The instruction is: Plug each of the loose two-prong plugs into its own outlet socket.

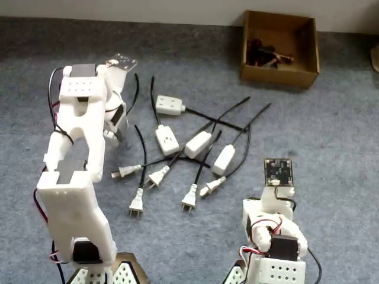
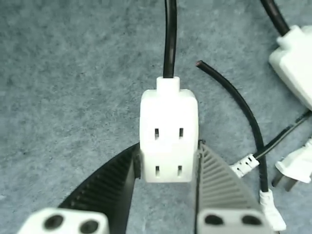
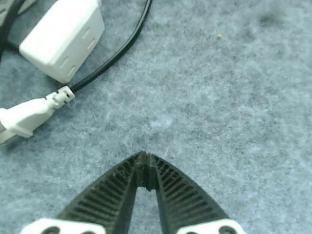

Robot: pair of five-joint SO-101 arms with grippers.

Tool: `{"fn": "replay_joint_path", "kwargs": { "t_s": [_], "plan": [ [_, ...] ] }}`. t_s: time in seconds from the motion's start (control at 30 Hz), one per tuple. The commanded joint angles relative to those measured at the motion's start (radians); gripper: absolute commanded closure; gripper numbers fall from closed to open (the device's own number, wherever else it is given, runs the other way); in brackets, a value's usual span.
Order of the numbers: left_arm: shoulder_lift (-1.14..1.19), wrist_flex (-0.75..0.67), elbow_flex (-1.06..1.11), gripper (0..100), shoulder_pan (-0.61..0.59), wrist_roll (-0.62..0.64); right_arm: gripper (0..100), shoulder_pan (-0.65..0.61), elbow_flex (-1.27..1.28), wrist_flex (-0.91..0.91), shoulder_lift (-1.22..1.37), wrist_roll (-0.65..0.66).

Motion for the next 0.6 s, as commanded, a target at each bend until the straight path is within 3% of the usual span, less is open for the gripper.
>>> {"fn": "replay_joint_path", "kwargs": {
  "t_s": [0.0, 0.23, 0.57],
  "plan": [
    [-0.018, 0.087, -0.077, 100, 0.096, -0.021, 99.2, 0.012, 0.128, 0.001, -0.015, 0.008],
    [-0.128, 0.133, -0.094, 100, 0.219, -0.021, 99.2, 0.012, 0.128, 0.001, -0.015, 0.008],
    [-0.433, 0.124, 0.185, 100, 0.383, -0.025, 99.2, 0.012, 0.128, 0.001, -0.015, 0.008]
  ]
}}
